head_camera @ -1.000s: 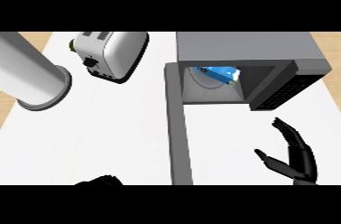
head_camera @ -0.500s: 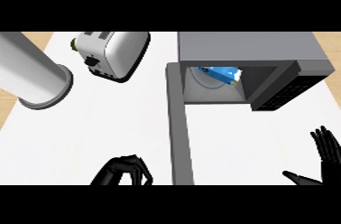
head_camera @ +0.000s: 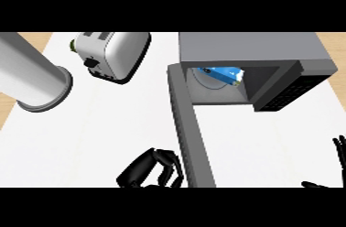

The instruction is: Pick up the milk, place it into the microwave and close the microwave

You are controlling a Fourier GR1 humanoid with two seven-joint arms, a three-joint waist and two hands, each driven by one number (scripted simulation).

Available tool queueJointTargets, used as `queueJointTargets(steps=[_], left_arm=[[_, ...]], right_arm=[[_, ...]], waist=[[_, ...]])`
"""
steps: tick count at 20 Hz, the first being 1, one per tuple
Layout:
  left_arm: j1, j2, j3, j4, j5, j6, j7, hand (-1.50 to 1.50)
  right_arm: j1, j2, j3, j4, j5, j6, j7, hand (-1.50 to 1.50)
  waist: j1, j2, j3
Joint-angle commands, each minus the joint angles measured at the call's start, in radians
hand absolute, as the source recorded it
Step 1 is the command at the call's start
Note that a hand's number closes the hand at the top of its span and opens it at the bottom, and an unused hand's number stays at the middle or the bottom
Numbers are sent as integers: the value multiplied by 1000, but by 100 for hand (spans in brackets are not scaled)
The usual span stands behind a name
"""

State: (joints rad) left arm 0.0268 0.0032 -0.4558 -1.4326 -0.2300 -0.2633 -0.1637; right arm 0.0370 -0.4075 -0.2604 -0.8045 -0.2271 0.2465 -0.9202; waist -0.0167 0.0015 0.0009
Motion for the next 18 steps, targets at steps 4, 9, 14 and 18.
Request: queueJointTargets(steps=[4, 9, 14, 18], left_arm=[[-143, -3, -222, 235, 22, 38, 55, 150], [-284, -3, -383, 388, 144, 229, -66, 150], [-380, -3, -486, 357, 352, 367, -101, 150], [-436, -2, -564, 368, 422, 481, -91, -150]], right_arm=[[38, -29, -1, -35, -27, 105, -58, -150], [12, -55, 3, -86, -68, 157, -22, -150], [27, -36, 49, -165, -68, 164, -7, -150], [8, -50, 63, -242, -86, 153, 38, -150]], waist=[[-12, 1, -1], [-23, 4, -2], [-53, 7, -4], [-79, 9, -6]])
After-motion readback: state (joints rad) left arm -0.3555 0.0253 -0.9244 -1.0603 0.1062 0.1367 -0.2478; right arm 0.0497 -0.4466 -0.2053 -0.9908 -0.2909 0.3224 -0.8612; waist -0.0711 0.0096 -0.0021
